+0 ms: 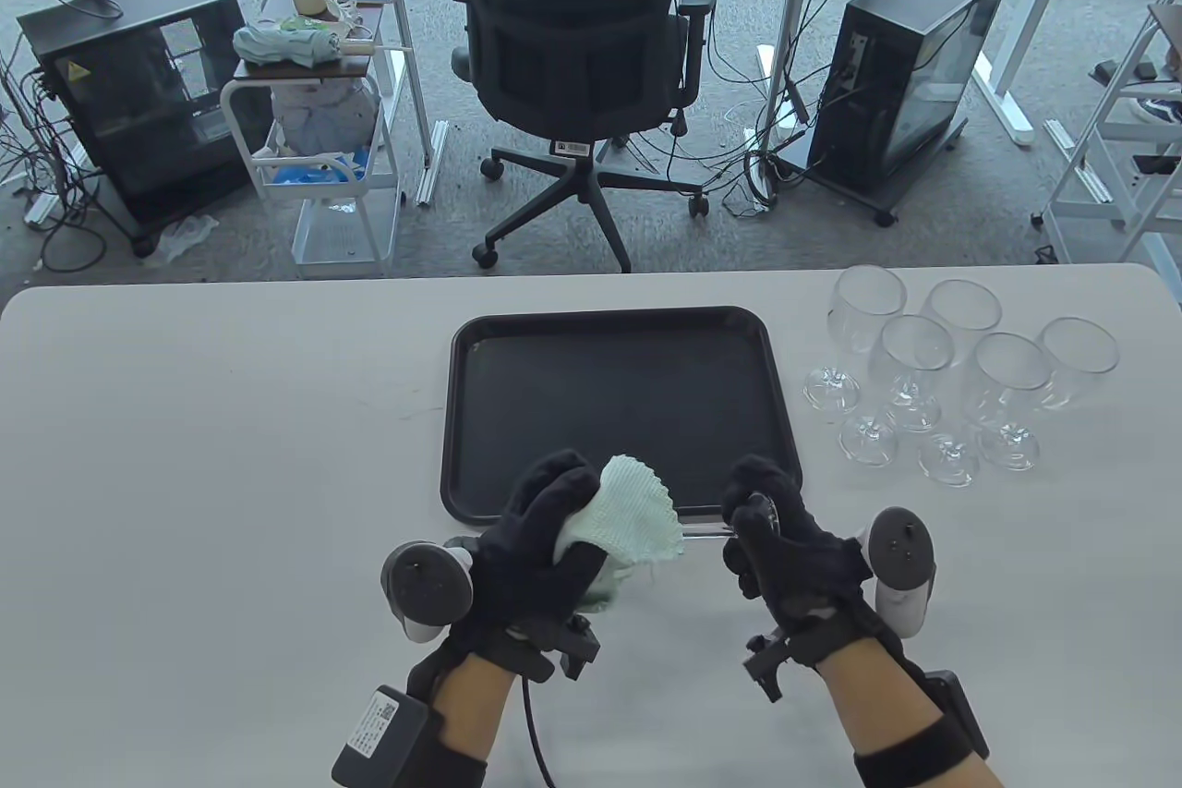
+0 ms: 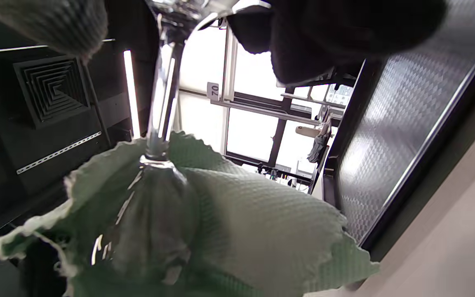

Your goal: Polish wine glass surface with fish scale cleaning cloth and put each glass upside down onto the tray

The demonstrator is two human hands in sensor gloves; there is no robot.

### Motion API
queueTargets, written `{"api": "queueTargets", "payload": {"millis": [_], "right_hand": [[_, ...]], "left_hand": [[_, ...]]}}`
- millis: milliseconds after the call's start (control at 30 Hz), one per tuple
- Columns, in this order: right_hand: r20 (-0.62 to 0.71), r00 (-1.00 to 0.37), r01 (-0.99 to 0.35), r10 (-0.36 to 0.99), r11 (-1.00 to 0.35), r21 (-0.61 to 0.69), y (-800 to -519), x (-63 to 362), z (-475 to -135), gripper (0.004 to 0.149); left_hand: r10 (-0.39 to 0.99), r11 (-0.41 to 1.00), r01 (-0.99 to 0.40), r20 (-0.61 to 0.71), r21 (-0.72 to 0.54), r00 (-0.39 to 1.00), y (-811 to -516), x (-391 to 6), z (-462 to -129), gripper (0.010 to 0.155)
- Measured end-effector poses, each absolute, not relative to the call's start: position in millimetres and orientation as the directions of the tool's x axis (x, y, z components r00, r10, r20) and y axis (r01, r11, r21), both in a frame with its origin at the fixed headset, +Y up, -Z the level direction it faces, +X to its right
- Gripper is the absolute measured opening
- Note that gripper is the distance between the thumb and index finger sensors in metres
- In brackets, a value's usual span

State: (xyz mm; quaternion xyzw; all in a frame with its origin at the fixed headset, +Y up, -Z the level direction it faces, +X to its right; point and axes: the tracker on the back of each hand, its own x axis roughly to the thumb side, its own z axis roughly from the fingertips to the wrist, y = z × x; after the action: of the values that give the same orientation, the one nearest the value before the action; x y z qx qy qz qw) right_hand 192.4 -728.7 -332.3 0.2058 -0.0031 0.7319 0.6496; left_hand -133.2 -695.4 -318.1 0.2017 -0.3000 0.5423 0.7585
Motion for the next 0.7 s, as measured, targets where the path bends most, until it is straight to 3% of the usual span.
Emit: {"api": "queueTargets", "payload": {"millis": [33, 100, 200, 267, 433, 567, 700], "right_hand": [[0.391, -0.154, -0.948, 0.907, -0.247, 0.199, -726, 192, -330, 0.082], [0.623, -0.369, -0.889, 0.689, -0.457, -0.022, -714, 190, -323, 0.091], [0.76, -0.497, -0.806, 0.419, -0.548, -0.225, -704, 189, -313, 0.096], [0.75, -0.464, -0.839, 0.471, -0.505, -0.202, -704, 189, -312, 0.09], [0.515, -0.216, -0.957, 0.83, -0.284, 0.058, -715, 192, -323, 0.073], [0.622, -0.329, -0.913, 0.711, -0.407, -0.018, -711, 195, -320, 0.08], [0.761, -0.471, -0.823, 0.447, -0.532, -0.197, -703, 191, -311, 0.093]], "left_hand": [[0.717, 0.334, -0.942, 0.657, -0.029, 0.234, -696, -134, -319, 0.064], [0.753, 0.287, -0.958, 0.624, -0.026, 0.209, -699, -138, -321, 0.063], [0.863, 0.178, -0.969, 0.501, -0.169, 0.071, -704, -139, -326, 0.063], [0.858, 0.179, -0.971, 0.509, -0.157, 0.076, -705, -138, -326, 0.063], [0.786, 0.248, -0.965, 0.601, -0.091, 0.145, -701, -134, -321, 0.065], [0.756, 0.311, -0.949, 0.619, -0.049, 0.215, -699, -135, -319, 0.065], [0.811, 0.264, -0.962, 0.558, -0.077, 0.178, -699, -138, -322, 0.065]]}}
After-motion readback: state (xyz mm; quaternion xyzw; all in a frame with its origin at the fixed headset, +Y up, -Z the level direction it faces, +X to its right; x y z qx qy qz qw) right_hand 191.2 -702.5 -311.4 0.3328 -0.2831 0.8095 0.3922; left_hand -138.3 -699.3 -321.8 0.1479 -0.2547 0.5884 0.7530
